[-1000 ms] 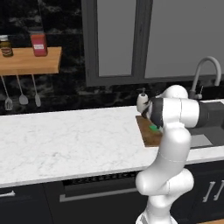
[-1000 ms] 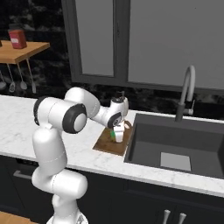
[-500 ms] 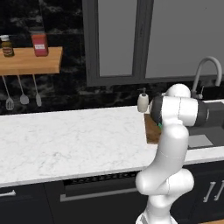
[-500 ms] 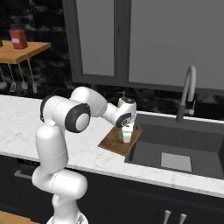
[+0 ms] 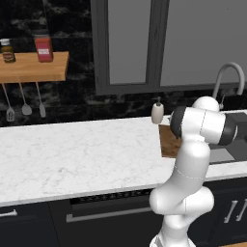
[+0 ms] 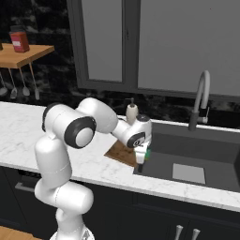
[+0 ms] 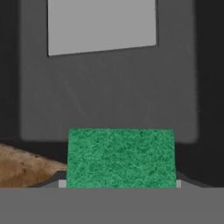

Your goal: Pick up the sponge from the counter and clean the cutting board by briefly scrubbing or pressing down on the cutting board. Once finished, release the sponge.

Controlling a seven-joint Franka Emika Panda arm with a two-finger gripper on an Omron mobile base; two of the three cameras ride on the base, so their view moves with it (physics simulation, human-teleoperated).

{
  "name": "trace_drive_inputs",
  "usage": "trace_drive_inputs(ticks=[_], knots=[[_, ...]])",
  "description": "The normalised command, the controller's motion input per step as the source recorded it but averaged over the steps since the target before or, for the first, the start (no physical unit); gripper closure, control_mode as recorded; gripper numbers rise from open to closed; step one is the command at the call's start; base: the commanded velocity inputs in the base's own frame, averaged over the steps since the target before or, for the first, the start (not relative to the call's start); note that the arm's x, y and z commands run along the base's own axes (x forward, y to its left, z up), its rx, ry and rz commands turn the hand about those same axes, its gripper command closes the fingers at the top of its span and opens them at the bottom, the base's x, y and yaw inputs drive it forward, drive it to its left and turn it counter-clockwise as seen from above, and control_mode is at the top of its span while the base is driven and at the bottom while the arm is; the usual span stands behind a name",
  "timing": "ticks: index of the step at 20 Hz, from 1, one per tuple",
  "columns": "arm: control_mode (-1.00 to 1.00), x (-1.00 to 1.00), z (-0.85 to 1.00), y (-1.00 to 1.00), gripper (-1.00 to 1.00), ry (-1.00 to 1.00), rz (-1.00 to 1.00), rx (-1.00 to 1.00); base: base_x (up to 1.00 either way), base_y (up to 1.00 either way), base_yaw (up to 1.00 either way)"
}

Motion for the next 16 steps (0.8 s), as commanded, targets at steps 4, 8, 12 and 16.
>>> trace_drive_inputs(ticks=[4,8,12,16], knots=[[-1.0,0.74,0.52,0.09,1.0,0.07,-0.01,0.01,0.0,0.0,0.0],[-1.0,0.09,0.5,0.0,1.0,0.01,0.0,0.0,0.0,0.0,0.0],[-1.0,-0.09,0.06,0.1,1.0,0.04,0.0,-0.04,0.0,0.0,0.0],[-1.0,0.23,-0.41,0.46,1.0,0.15,-0.03,-0.04,0.0,0.0,0.0]])
